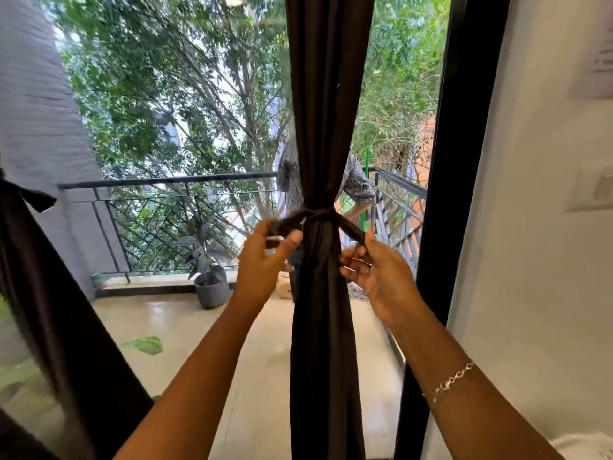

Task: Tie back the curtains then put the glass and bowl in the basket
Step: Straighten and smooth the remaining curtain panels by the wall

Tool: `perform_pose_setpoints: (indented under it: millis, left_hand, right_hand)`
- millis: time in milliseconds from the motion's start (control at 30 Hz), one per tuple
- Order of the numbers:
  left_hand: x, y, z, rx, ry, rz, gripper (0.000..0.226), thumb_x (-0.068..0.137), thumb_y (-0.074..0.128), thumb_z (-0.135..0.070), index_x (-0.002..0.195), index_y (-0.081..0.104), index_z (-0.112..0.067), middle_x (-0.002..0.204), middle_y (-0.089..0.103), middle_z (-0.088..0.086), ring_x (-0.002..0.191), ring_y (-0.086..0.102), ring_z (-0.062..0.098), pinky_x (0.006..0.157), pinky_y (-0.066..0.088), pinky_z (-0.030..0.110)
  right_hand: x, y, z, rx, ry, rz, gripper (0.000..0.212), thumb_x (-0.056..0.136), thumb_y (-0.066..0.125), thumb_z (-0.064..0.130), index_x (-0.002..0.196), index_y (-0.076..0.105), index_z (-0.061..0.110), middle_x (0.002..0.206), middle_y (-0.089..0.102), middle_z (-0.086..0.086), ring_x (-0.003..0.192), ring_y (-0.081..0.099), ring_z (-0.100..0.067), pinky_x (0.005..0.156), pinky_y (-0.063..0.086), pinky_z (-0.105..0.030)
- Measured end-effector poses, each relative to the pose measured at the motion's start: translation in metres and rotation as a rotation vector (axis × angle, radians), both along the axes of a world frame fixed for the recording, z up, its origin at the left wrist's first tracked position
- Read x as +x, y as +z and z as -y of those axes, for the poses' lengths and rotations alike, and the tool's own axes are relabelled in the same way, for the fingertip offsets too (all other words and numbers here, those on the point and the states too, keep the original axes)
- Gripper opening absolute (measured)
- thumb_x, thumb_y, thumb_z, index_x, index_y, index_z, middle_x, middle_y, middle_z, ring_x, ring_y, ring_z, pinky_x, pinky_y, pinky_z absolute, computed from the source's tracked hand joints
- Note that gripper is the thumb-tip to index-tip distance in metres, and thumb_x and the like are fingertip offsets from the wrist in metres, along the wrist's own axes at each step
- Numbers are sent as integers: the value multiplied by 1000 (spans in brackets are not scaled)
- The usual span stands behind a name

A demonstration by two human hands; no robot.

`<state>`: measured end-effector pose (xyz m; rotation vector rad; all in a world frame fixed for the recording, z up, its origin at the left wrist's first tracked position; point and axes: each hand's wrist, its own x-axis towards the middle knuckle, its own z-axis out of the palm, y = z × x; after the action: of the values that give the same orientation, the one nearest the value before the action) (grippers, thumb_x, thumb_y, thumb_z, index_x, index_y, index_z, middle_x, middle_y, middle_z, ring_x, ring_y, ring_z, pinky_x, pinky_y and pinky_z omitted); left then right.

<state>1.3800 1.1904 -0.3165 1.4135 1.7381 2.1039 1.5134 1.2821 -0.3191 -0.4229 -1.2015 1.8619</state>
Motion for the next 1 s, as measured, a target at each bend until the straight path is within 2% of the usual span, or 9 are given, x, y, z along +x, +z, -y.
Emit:
perform_pose_setpoints:
  millis: [100, 233, 300, 400, 567, 667, 733, 833, 1000]
  left_hand:
    - [8, -44, -7, -416, -26, -178, 29, 87, 61, -28, 108, 51, -11, 98, 63, 1, 88, 62, 12, 71, 48, 25]
    - [36, -77, -7, -842, 183, -575, 33, 98, 38, -28, 111, 56, -4, 108, 63, 21, 101, 58, 37, 75, 40, 35]
    - [49, -86, -5, -906, 267, -663, 30, 98, 35, -22, 111, 56, -5, 109, 63, 20, 101, 57, 37, 76, 40, 36]
    - [53, -96, -4, -927, 300, -691, 28, 96, 37, -21, 112, 56, -9, 109, 64, 15, 99, 60, 33, 76, 43, 32]
    - [47, -94, -5, -981, 273, -722, 31, 97, 36, -26, 108, 58, -8, 105, 65, 15, 95, 61, 31, 76, 45, 34]
    - [25, -58, -12, -1042, 169, -707, 33, 92, 50, -28, 117, 53, -7, 117, 60, 15, 106, 57, 31, 87, 47, 36]
    - [11, -19, -13, -951, 182, -681, 41, 91, 54, -18, 129, 43, -7, 125, 56, 18, 112, 55, 31, 93, 45, 39]
    - [-4, 48, -12, -559, 327, -612, 48, 93, 47, -6, 140, 35, -11, 126, 58, 18, 106, 59, 31, 85, 45, 36]
    - [-4, 134, -23, -165, 262, -680, 55, 93, 50, -31, 141, 34, -9, 138, 47, 16, 123, 49, 28, 101, 36, 33]
  right_hand:
    - [-6, -23, 8, 131, -12, 159, 25, 91, 48, 38, 91, 54, 14, 87, 61, -5, 79, 60, -18, 65, 49, -26]
    - [-16, -55, 11, 639, -241, 489, 45, 78, 69, 42, 111, 52, 16, 105, 65, -3, 97, 64, -21, 84, 52, -36]
    - [-19, -71, 11, 836, -399, 677, 53, 86, 60, 41, 127, 45, 10, 110, 64, -10, 100, 62, -27, 84, 50, -37]
    - [-24, -90, 14, 876, -460, 814, 50, 95, 45, 36, 135, 38, 8, 105, 66, -17, 97, 62, -34, 81, 48, -39]
    - [-18, -97, 9, 954, -426, 801, 49, 96, 42, 37, 137, 38, 10, 101, 66, -14, 94, 62, -31, 76, 49, -37]
    - [-11, -88, 5, 949, -445, 662, 38, 92, 48, 41, 116, 56, 12, 94, 64, -8, 92, 62, -27, 68, 43, -29]
    - [-7, -73, 1, 870, -522, 577, 41, 89, 41, 46, 99, 61, 11, 84, 60, -3, 85, 61, -25, 66, 39, -27]
    - [-2, -25, -9, 819, -650, 484, 34, 97, 41, 35, 97, 61, 7, 80, 59, -4, 77, 58, -23, 64, 36, -28]
    - [3, 89, -19, 954, -743, 318, 28, 96, 46, 25, 109, 60, 4, 92, 63, -11, 86, 59, -24, 72, 40, -27]
